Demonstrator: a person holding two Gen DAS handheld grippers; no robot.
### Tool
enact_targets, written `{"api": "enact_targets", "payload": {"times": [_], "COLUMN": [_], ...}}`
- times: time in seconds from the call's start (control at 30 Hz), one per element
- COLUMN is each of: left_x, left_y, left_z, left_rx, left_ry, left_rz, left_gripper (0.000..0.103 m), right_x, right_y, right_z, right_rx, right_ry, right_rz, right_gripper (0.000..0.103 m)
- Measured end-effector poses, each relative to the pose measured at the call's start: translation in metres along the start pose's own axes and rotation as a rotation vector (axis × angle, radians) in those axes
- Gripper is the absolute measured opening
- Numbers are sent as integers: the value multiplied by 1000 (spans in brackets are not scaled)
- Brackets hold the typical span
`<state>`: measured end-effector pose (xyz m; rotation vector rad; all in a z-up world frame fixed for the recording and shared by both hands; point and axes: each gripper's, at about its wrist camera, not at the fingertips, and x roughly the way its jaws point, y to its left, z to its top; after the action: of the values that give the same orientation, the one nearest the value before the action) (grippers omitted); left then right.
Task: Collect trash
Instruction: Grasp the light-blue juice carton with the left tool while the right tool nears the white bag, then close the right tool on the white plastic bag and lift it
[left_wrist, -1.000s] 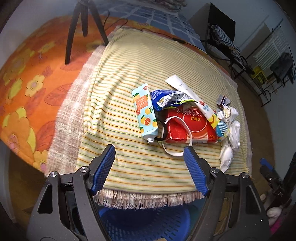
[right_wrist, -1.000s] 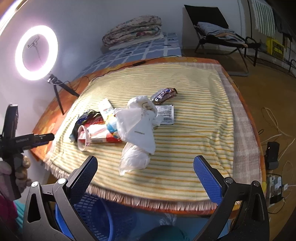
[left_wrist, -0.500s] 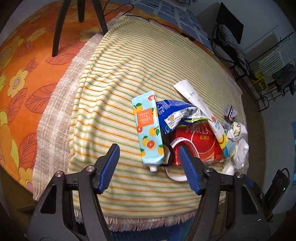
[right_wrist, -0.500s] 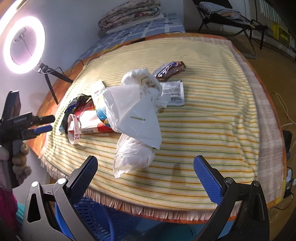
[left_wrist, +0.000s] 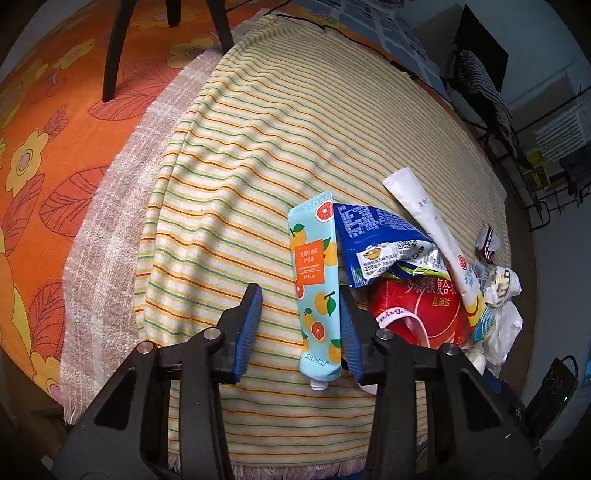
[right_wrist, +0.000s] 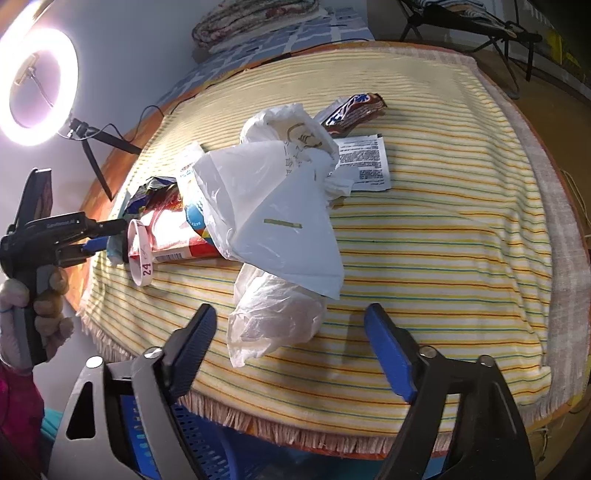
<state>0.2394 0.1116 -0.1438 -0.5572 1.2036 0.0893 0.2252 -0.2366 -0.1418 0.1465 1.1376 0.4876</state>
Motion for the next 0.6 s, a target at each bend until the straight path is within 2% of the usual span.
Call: {"api": "enact_targets", "payload": {"times": [0.07, 0.13, 0.23, 0.37, 0.47, 0.53, 0.6], "left_x": [-1, -2, 1, -1, -6, -13, -17], "left_y": [2, 4, 3, -1, -6, -8, -7], "left_z": [1, 1, 1, -7, -11, -18, -20], "left_rx": [-8, -4, 0, 22, 46, 60, 58], "left_ry": [-4, -6, -8, -34, -53, -69, -76], "left_rz": [-3, 3, 5, 14, 32, 37, 34], "left_gripper": [37, 17, 9, 5, 5, 5, 5], "right_x": [3, 5, 8, 11, 14, 14, 13], "right_y": [-1, -2, -1, 5, 7, 5, 3], "right_z": [0, 0, 1, 2, 5, 6, 6], "right_rx": [12, 21, 15, -5, -15, -17, -8], "right_ry": [9, 13, 16, 14, 13, 8, 11], "right_rz": [5, 11, -3, -29, -62, -77, -67], "right_gripper": [76, 75, 70, 63, 46, 31, 29]}}
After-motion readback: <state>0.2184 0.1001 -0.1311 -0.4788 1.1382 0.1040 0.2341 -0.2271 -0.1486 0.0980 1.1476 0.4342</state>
